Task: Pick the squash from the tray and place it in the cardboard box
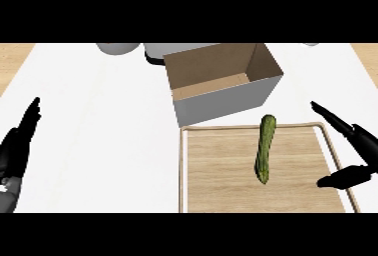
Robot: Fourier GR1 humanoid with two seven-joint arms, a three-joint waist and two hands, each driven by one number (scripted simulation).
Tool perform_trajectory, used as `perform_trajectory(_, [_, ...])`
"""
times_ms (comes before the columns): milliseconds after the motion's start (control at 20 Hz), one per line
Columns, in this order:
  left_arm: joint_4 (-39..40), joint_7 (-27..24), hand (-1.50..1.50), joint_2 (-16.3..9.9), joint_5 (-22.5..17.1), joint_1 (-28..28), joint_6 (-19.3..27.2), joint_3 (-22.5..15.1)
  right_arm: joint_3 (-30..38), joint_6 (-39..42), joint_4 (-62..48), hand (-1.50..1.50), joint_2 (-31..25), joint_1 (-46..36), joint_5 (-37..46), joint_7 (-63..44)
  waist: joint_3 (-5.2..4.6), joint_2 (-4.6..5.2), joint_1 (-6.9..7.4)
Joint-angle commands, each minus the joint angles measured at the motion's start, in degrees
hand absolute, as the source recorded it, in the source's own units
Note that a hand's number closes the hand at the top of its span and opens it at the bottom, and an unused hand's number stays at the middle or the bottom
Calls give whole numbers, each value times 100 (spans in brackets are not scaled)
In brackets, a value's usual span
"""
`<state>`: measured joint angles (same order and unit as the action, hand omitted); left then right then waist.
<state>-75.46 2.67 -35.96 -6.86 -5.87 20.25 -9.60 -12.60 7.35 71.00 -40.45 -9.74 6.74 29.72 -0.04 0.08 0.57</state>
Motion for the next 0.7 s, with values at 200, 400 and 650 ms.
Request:
perform_trajectory(200, [84,132,0,350,369,-247,233,-167,-788,969,-19,-150,-337,-1075,1025,-1438,2,18,62])
perform_trajectory(400, [162,7,0,300,289,-98,33,44,-955,1822,431,-150,-186,-1480,989,-2384,-2,-6,-9])
perform_trajectory(650, [122,1,0,542,584,-3,88,110,-992,1910,47,-150,365,-1596,1550,-2547,4,-4,-24])
